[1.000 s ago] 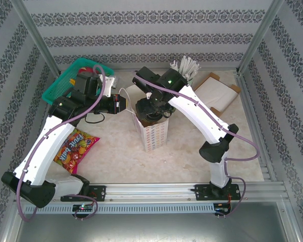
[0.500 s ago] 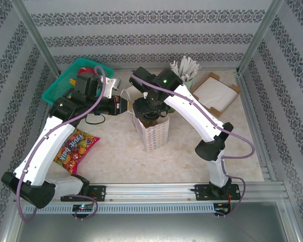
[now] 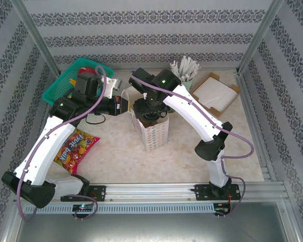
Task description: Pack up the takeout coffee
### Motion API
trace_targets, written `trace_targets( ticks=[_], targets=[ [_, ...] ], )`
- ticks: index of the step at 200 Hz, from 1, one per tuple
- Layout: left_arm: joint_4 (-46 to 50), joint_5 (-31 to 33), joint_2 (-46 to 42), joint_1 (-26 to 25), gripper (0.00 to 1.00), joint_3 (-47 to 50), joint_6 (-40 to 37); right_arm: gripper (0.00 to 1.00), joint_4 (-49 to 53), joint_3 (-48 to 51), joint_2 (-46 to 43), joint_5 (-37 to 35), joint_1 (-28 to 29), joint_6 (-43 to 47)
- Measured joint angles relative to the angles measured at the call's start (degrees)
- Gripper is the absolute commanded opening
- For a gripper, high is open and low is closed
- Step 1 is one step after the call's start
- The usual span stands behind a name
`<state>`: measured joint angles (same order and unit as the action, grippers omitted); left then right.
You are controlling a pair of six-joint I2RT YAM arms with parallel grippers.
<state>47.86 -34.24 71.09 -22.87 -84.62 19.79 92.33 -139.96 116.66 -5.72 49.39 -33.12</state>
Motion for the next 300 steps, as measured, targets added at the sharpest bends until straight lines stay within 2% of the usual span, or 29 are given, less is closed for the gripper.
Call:
trace_targets(
  ticks=[131,220,262,300],
  targets=[
    [-2.29,-1.90,-0.96,0.00,0.00,2.23,-1.88,0.71,0.00,5.38,-2.60,-0.24,0.00,-0.13],
    [-4.39,-6.12,-1.84,-0.42,0.09,4.04,-4.59,0.71,0.00,5.51,-2.58,-0.26,0.00,0.52],
    [-4.63,-6.80,-1.88,-0.42,0.22,4.07,-5.73,0.71,0.00,5.51,-2.51,-0.26,0.00,1.86],
    [-4.98,-9.57,-3.52,-0.44,0.46,4.52,-7.67,0.71,0.00,6.12,-2.49,-0.26,0.00,2.32]
  ],
)
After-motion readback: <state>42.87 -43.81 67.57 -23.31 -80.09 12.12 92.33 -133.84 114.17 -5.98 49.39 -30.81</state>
